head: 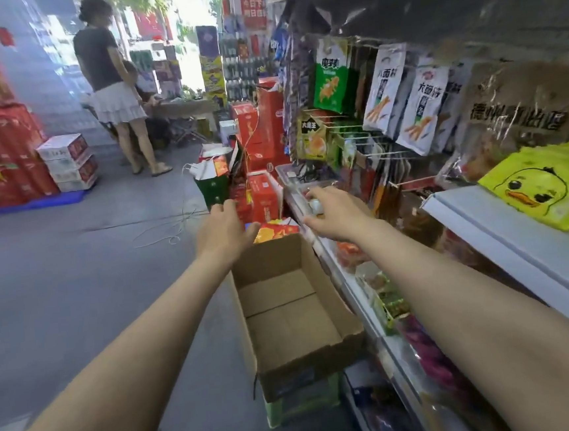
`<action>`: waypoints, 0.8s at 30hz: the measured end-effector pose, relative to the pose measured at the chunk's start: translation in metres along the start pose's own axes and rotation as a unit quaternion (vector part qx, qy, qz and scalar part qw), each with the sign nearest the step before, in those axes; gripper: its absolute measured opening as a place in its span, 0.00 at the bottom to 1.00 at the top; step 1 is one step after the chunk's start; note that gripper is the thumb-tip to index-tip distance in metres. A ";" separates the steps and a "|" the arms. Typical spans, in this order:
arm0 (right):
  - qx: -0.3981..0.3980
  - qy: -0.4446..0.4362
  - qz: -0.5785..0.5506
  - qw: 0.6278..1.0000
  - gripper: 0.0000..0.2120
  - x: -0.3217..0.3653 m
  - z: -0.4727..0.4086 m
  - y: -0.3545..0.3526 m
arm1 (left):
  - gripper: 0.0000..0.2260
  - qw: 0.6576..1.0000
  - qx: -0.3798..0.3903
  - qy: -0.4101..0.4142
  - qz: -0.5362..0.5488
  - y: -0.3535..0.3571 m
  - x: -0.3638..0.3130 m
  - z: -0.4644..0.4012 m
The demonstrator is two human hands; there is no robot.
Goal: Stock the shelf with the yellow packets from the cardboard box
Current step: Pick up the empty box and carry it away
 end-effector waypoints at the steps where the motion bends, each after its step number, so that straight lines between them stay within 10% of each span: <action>1: 0.011 0.000 -0.008 1.000 0.27 -0.006 -0.020 0.011 | 0.24 1.000 0.004 -0.005 0.001 0.011 0.008 -0.015; 12: 0.172 0.034 -0.061 0.983 0.27 -0.101 -0.210 0.168 | 0.24 0.976 0.149 -0.161 0.020 0.171 0.109 -0.139; 24: 0.346 0.119 -0.077 0.928 0.29 -0.196 -0.225 0.353 | 0.29 0.894 0.319 -0.300 0.089 0.346 0.228 -0.081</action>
Point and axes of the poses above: each hand's wrist, its own z-axis away from the middle knuckle, its own y-axis out of the palm, x = y × z, the point moved 10 cm from there along -z, towards the middle knuckle, and after that the axes turned 11 degrees about x, right-handed, at the moved point
